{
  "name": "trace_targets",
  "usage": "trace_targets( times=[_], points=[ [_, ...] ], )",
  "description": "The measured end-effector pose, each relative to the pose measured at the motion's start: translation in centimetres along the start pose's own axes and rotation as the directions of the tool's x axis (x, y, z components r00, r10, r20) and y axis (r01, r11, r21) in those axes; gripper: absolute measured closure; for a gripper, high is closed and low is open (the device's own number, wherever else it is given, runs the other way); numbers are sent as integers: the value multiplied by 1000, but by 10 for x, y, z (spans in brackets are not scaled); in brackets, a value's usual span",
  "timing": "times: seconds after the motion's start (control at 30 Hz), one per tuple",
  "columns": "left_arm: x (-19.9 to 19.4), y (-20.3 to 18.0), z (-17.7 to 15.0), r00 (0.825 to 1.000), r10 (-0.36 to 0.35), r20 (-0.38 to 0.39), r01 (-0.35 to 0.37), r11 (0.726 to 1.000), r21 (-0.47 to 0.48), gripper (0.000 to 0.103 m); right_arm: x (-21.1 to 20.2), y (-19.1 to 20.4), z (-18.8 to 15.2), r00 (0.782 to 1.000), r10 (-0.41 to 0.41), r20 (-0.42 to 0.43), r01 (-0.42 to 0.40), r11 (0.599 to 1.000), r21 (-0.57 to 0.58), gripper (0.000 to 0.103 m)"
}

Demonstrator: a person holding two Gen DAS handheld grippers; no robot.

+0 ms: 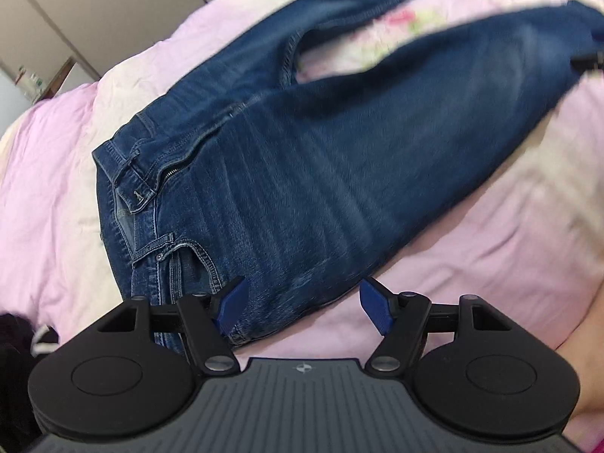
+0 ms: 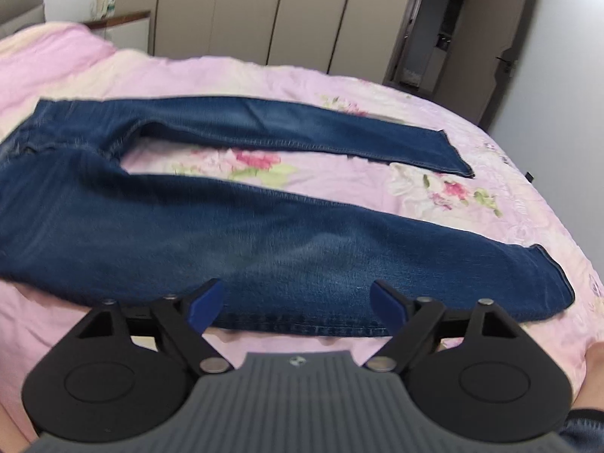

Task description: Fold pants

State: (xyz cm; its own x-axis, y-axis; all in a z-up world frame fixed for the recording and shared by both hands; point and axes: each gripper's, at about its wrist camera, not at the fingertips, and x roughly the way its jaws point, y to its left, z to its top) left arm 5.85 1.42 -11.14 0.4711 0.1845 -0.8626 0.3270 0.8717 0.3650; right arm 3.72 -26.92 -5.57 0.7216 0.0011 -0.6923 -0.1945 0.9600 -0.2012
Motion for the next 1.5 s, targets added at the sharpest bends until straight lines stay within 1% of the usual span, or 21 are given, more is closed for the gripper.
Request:
trace_targets(
  times=[0.07, 0.2, 0.37, 0.5, 0.53, 0.67, 0.7, 0.77, 0.8, 0.87, 0.93, 1.1, 1.13, 1.2, 1.23, 1.27, 1.33, 1.4, 1.43, 1.47, 1.5],
  points=[
    [11, -10, -1, 999, 39, -24, -36, 994, 98, 23, 16, -3, 0, 1000, 6, -24, -7, 999, -41, 33],
    [29, -25, -2, 991, 123, -47, -108, 965, 238, 22, 43, -7, -4, 998, 7, -63, -15, 992, -128, 33],
    [52, -36, -3, 982, 176, -73, -140, 926, 350, 19, 65, -9, -13, 990, -13, -138, -23, 965, -261, 32],
    [71, -44, -1, 972, 227, -58, -185, 894, 407, 17, 75, -8, -24, 988, -48, -146, -14, 917, -398, 30],
    [75, -44, 2, 972, 228, -58, -186, 896, 403, 20, 78, -8, -26, 988, -42, -146, -20, 916, -401, 30],
    [70, -38, 5, 984, 167, -64, -136, 930, 341, 57, 88, -3, -25, 991, -35, -128, -20, 912, -409, 35],
    [68, -37, 4, 985, 165, -51, -139, 934, 328, 61, 90, 1, -25, 993, -39, -112, -12, 905, -424, 38],
    [64, -34, 3, 986, 163, -24, -149, 943, 297, 72, 90, 9, -24, 996, -31, -86, -12, 889, -457, 58],
    [61, -33, 3, 987, 160, -14, -150, 949, 278, 75, 90, 13, -25, 996, -27, -81, -14, 882, -472, 62],
    [55, -31, 3, 987, 159, 10, -156, 958, 239, 84, 88, 19, -25, 998, -27, -65, -9, 867, -498, 76],
    [47, -31, 2, 987, 159, 30, -162, 966, 200, 87, 85, 22, -24, 998, -25, -51, -5, 859, -513, 82],
    [32, -18, 7, 989, 135, 58, -140, 986, 95, 88, 80, 21, -18, 998, -26, -52, -5, 855, -519, 81],
    [27, -14, 9, 990, 125, 67, -129, 989, 65, 88, 78, 22, -18, 998, -28, -55, -5, 853, -523, 76],
    [18, -3, 13, 991, 103, 85, -104, 995, 1, 88, 73, 24, -17, 999, -8, -51, -20, 847, -532, 55],
    [13, 1, 14, 991, 91, 94, -88, 996, -29, 89, 68, 26, -20, 999, 6, -36, -25, 839, -543, 40],
    [9, 6, 17, 991, 81, 102, -76, 996, -52, 89, 63, 29, -22, 1000, 19, -12, -22, 827, -561, 37],
    [3, 13, 20, 991, 67, 117, -58, 995, -80, 89, 57, 36, -25, 999, 35, 25, -13, 795, -607, 37],
    [-3, 17, 24, 989, 67, 135, -53, 993, -103, 89, 57, 43, -27, 999, 24, 40, 8, 767, -641, 48],
    [-7, 20, 27, 988, 65, 140, -49, 992, -117, 89, 59, 44, -26, 999, 13, 32, 11, 764, -645, 71],
    [-9, 24, 28, 987, 60, 148, -40, 990, -132, 89, 62, 44, -23, 1000, 2, 15, 8, 768, -640, 88],
    [-11, 28, 30, 987, 53, 152, -31, 989, -144, 89, 64, 43, -19, 1000, -1, 5, 4, 780, -626, 87]
  ],
)
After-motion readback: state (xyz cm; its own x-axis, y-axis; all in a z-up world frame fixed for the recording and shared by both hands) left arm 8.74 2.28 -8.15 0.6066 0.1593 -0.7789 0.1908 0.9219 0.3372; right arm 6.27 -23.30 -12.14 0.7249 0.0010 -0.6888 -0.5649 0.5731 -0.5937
